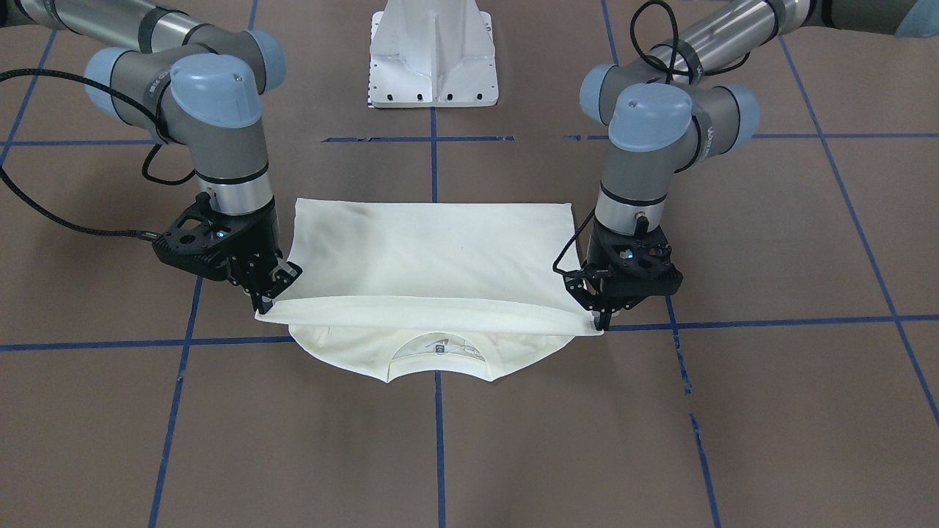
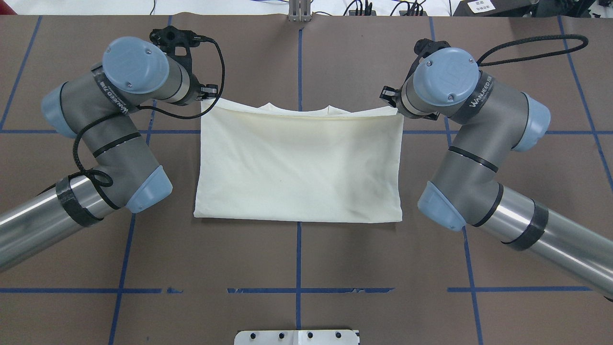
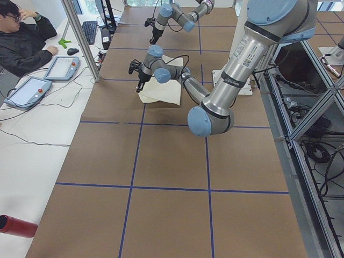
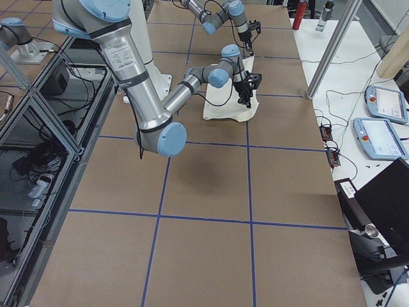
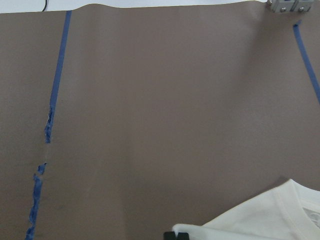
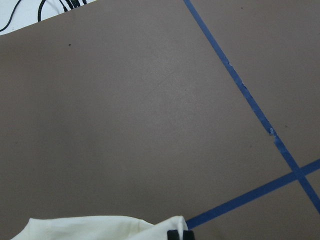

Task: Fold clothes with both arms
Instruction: 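Lift the hem with both grippers and fold it toward the collar, then release the hem and draw the left gripper back to the shirt's side edge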

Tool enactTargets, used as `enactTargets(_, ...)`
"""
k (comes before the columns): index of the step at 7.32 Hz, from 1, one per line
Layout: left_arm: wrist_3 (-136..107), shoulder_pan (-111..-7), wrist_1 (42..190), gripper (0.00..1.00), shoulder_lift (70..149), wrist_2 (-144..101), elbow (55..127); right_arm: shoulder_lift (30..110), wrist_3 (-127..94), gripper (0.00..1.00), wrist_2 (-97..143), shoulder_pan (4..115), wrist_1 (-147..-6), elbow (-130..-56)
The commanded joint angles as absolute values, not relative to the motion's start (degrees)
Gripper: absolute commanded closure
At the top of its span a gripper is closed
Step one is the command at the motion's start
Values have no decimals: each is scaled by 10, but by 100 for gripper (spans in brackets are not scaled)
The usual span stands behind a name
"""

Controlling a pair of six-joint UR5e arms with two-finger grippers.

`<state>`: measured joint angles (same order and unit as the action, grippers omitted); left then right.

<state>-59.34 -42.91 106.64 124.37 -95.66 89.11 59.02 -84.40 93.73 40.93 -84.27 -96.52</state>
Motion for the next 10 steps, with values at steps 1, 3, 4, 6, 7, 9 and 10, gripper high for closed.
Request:
enactTargets(1, -593, -418, 1077, 100, 1247, -954, 875, 570, -842, 100, 935, 407, -824, -911)
enactTargets(3, -592, -416, 1078, 15, 1244, -956, 875, 570, -843, 1, 933, 404, -823, -908)
enactTargets(4, -576, -415, 1096, 0, 1240, -959, 882, 570, -839, 0, 928, 399, -817, -913)
enactTargets(6, -575, -404, 1110, 0, 1206, -975, 933, 576, -768, 0, 958, 415, -813, -949)
enactTargets(7, -583, -381, 1110, 0, 1161, -978, 993, 577, -767, 0, 964, 417, -813, -953)
enactTargets(9, -647, -325, 1121, 2, 1069, -975, 1087, 577, -766, 0, 965, 416, -812, -954)
enactTargets(10, -704, -295, 1166, 24, 1044, -956, 1086, 578, -766, 0, 965, 416, -812, -954)
